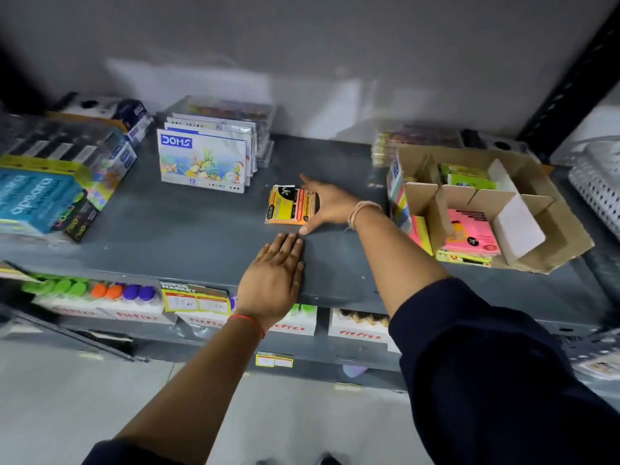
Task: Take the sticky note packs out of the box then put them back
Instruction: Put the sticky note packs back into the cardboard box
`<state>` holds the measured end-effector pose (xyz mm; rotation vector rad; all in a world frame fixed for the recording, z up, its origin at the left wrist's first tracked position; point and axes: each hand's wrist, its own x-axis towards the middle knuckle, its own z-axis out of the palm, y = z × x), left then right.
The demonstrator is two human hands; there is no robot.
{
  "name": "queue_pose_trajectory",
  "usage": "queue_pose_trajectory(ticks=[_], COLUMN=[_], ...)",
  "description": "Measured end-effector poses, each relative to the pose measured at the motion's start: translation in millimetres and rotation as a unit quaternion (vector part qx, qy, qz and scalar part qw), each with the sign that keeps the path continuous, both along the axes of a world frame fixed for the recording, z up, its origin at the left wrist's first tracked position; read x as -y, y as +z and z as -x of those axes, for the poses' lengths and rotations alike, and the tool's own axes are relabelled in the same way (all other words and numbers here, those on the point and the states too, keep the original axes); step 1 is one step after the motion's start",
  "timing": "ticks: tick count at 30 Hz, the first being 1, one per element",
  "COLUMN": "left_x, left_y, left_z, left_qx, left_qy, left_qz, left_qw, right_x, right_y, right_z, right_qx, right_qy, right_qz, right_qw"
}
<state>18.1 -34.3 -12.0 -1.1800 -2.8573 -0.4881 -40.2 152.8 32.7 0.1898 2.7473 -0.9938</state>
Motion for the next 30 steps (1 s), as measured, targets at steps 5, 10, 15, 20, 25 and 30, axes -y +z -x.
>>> queue_pose_trajectory(ticks=[5, 10, 15, 20, 25, 30], left_x=[0.7, 1.6, -7.5, -22.2, -20.9, -32.2], left_y=[0.5, 1.8, 8.6, 14.4, 17.3, 20.2], left_z=[0.6, 0.9, -5.2, -14.5, -14.9, -17.7], left_qx=[0.004, 0.011, 0.032, 0.058, 0.07, 0.07], left_qy=[0.0, 0.001, 0.039, 0.084, 0.073, 0.034], left_qz=[0.0, 0.008, 0.004, 0.001, 0.007, 0.009], left_qw=[1.0, 1.0, 0.999, 0.995, 0.995, 0.997], right_x=[4.1, 9.5, 15.3, 21.8, 29.3, 25.4], right_y=[6.0, 9.1, 13.3, 6.7, 8.5, 35.5], right_z=[-6.3, -41.0, -83.3, -112.1, -121.1, -131.6], right_qx=[-0.043, -0.078, -0.071, -0.074, -0.111, -0.217], right_qy=[-0.015, -0.109, -0.14, -0.176, -0.233, -0.304], right_qz=[-0.186, -0.183, -0.152, -0.154, -0.121, 0.004], right_qw=[0.981, 0.974, 0.976, 0.969, 0.959, 0.927])
